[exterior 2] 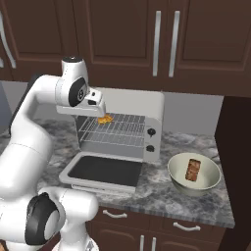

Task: Pick up the heated bread from the toaster oven and place it in the bowl. Then move the bread bowl to the dining counter.

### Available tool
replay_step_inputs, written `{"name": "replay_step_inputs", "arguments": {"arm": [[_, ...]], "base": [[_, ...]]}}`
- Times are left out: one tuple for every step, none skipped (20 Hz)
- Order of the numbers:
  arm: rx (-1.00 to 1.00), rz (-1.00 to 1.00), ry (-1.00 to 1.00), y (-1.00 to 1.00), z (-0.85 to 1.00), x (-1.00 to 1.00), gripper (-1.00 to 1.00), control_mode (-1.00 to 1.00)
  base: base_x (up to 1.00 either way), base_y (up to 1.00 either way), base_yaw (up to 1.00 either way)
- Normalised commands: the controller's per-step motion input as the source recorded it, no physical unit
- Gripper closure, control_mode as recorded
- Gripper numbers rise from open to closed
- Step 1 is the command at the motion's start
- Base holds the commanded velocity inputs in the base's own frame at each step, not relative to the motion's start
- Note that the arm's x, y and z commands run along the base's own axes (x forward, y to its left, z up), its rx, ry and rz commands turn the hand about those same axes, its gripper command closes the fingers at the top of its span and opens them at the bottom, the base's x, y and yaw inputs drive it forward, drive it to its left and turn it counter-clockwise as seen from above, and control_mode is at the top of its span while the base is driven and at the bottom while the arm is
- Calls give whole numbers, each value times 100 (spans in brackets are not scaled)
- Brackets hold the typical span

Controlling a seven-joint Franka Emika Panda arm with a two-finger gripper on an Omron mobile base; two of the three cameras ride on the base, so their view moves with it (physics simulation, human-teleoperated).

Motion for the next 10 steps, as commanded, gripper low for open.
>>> {"name": "replay_step_inputs", "arguments": {"arm": [[-5,0,1,0,0,0,-100,-100],[7,0,-2,-19,0,-11,-100,-100],[8,-1,-1,-19,0,-4,-100,-100],[3,0,-5,-1,0,-10,-100,-100],[0,0,-21,0,2,-14,-100,-100],[0,0,-7,0,-2,0,-100,-100],[2,0,-23,-25,-6,-34,-100,-100],[0,0,-27,-17,-31,-37,-100,-100],[0,0,-22,-1,-46,-29,-100,-100],[3,0,-22,-2,-56,-16,-100,-100]], "base": [[0,0,0],[0,0,0],[0,0,0],[0,0,0],[0,0,0],[0,0,0],[0,0,0],[0,0,0],[0,0,0],[0,0,0]]}}
